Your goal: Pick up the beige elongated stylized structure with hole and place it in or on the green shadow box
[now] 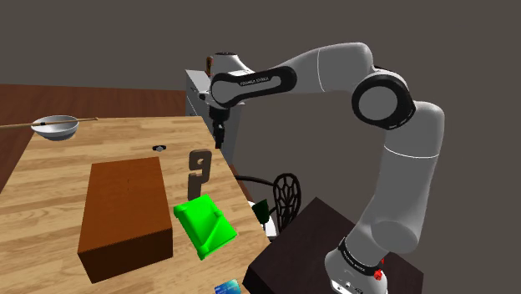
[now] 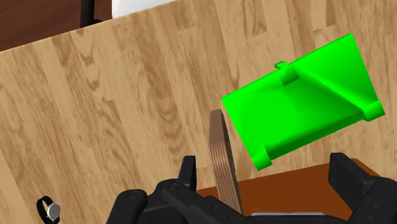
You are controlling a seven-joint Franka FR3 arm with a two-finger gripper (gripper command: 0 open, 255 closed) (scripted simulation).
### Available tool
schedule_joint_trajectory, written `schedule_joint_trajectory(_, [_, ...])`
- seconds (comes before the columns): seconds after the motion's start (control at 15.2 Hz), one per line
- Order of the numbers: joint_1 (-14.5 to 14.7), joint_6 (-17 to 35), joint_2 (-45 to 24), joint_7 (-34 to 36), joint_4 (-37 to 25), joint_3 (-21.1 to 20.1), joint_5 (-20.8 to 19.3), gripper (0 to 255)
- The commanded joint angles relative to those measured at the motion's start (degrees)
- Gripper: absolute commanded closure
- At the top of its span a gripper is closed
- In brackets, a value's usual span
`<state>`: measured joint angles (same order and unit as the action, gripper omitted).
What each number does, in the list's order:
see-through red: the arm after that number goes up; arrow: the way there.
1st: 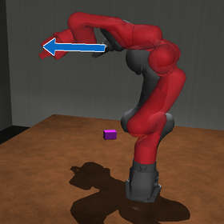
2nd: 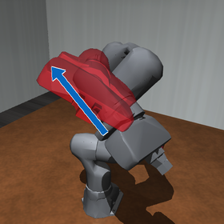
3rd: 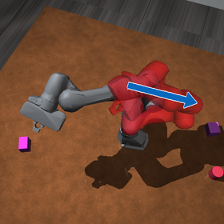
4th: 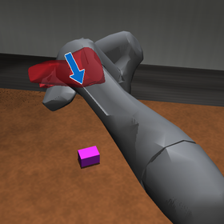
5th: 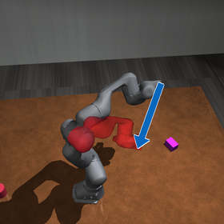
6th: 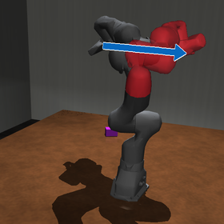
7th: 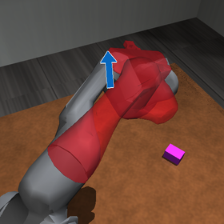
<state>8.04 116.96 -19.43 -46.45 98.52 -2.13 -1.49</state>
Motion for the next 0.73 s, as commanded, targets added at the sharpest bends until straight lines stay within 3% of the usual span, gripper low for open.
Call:
schedule_joint_trajectory(0.0, [0.68, 0.46, -4.01, -1.93, -3.61, -0.69, -0.84, 0])
schedule_joint_trajectory(0.33, [2.36, 0.13, -13.84, -6.44, -13.93, -2.04, -3.02, 0])
schedule_joint_trajectory(0.66, [2.34, 3.14, -15.39, -6.34, -12.46, -1.92, -3.18, 0])
